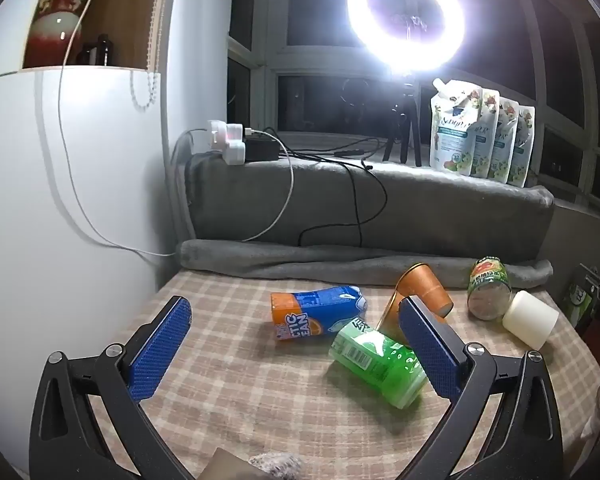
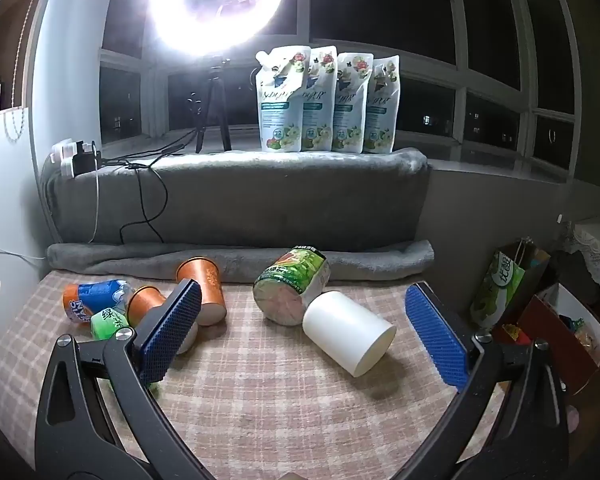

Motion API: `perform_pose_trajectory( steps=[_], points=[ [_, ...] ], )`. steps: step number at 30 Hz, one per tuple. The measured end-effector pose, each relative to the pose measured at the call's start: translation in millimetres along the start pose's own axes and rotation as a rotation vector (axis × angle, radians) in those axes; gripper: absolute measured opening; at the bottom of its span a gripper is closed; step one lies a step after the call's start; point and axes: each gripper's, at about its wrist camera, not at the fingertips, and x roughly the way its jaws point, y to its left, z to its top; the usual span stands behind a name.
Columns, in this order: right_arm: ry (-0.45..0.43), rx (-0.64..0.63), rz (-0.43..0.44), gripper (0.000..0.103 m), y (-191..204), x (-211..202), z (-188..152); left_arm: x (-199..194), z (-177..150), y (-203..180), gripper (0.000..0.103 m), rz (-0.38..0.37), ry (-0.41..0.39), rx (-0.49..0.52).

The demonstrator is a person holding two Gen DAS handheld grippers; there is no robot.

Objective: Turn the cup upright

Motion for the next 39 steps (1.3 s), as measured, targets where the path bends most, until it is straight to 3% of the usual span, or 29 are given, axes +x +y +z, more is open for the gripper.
perform_pose_trajectory(
  steps=[3, 11, 39],
  points=[
    [-0.003, -0.008, -0.004, 0.103, -0.8, -1.4, -0.5, 0.3, -0.6, 8.6, 0.103, -0.019, -0.010, -0.037],
    [-0.034, -0.028, 0.000, 0.103, 8.6, -8.0, -2.0, -11.9, -0.5, 1.3, 0.103, 0.004, -0.067, -0.003],
    [-0.047, 0.008, 0.017, 0.103, 2.5, -12.9, -9.4, -18.1, -11.0, -11.4, 0.103, -0.021, -0.097, -0.001]
  ],
)
